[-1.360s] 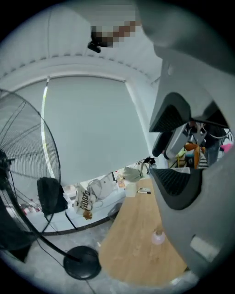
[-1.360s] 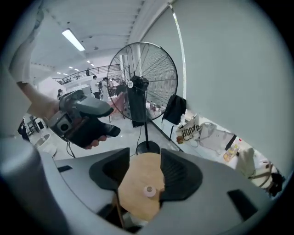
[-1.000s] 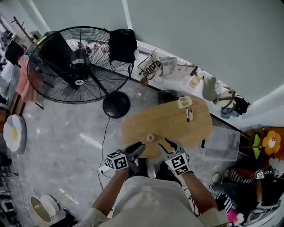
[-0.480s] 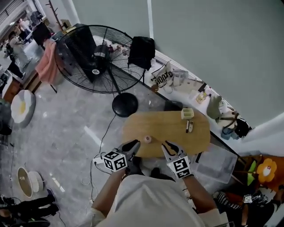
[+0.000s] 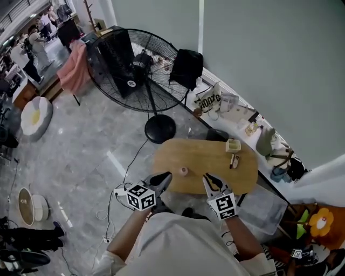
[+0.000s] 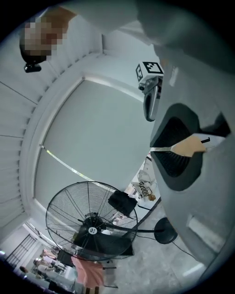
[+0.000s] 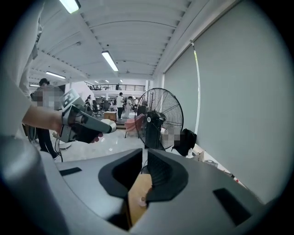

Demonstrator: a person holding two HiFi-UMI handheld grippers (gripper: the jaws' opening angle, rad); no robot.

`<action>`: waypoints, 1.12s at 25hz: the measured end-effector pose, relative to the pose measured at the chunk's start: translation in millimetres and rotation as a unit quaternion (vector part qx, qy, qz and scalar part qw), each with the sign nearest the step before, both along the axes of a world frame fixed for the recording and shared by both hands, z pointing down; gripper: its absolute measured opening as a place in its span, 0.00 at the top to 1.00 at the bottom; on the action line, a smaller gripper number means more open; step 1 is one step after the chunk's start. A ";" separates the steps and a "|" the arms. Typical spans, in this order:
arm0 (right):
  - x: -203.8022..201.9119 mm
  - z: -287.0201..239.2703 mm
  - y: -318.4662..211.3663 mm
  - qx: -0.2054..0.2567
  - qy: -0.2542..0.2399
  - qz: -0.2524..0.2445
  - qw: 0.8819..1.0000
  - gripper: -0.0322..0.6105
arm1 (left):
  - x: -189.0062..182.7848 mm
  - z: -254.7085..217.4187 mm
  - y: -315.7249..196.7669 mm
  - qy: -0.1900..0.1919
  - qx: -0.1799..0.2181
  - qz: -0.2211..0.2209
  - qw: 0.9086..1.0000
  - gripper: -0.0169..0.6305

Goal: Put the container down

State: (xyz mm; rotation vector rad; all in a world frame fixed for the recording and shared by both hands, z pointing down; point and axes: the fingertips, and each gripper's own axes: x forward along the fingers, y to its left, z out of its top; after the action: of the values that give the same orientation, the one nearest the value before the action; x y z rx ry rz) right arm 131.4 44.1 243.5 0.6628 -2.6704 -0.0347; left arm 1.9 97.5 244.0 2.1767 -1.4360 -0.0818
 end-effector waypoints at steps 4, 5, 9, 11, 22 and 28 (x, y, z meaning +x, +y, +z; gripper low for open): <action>-9.1 -15.6 7.5 -0.001 -0.021 0.017 1.000 0.90 | -14.3 -18.0 13.8 -0.017 0.022 0.007 1.000 0.93; -10.7 -19.5 9.1 0.000 -0.025 0.022 0.999 0.91 | -18.8 -21.9 16.3 -0.019 0.026 0.006 0.999 0.93; -12.0 -32.6 13.2 0.004 -0.043 0.040 0.998 0.95 | -30.2 -33.3 23.2 -0.030 0.039 0.012 0.999 0.93; -10.2 -34.2 12.2 0.002 -0.047 0.050 0.998 0.95 | -33.8 -36.3 23.5 -0.032 0.044 0.017 0.998 0.93; -13.3 -35.2 21.1 0.018 -0.030 0.056 0.998 0.95 | -45.6 -41.0 24.9 -0.033 0.045 0.020 0.998 0.94; -12.4 -32.1 26.3 0.017 -0.030 0.054 0.998 0.95 | -45.8 -34.2 27.9 -0.029 0.042 0.013 0.999 0.94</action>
State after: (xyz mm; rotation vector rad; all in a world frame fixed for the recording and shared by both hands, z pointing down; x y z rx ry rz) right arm 119.0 70.3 211.4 0.8314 -2.6923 -0.0314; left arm -43.9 125.4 209.8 2.2822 -1.4587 -0.0711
